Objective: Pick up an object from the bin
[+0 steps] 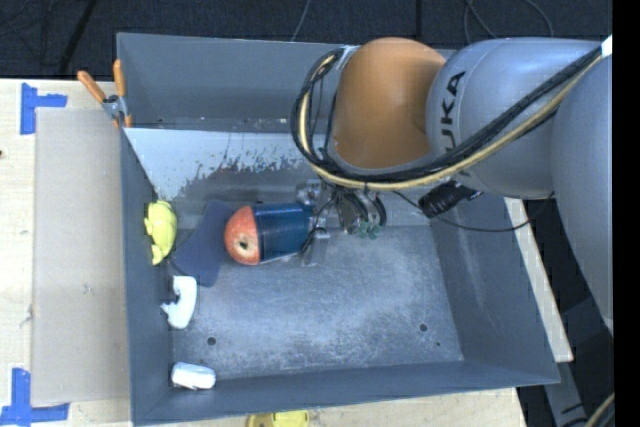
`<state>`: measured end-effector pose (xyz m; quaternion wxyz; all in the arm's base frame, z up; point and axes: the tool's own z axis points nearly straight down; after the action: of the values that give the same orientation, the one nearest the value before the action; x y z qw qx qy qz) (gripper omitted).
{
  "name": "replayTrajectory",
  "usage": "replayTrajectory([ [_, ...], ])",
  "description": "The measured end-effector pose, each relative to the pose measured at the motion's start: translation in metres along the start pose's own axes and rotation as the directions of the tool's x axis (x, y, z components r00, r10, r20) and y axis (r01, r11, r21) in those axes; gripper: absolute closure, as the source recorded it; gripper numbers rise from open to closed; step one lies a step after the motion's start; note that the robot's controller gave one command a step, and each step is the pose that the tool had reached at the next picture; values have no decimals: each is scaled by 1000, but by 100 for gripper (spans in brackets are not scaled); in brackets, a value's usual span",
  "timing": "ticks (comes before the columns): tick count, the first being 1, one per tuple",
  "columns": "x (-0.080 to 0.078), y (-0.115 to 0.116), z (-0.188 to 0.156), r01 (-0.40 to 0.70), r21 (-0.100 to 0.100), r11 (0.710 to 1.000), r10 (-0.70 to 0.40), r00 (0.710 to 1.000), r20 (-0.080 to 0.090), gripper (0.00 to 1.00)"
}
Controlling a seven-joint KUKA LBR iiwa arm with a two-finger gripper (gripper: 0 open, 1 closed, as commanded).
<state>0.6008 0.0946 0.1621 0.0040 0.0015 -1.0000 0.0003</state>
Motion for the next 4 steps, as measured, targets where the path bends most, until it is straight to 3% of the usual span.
replayTrajectory([
  [1,-1,0,-5,-2,-1,1000,2,1000,6,0],
  [2,-4,13,0,-72,0,997,72,997,10,0],
  [3,-2,47,0,-172,-4,985,172,985,6,0],
  [4,1,53,2,23,0,1000,-23,1000,8,0],
])
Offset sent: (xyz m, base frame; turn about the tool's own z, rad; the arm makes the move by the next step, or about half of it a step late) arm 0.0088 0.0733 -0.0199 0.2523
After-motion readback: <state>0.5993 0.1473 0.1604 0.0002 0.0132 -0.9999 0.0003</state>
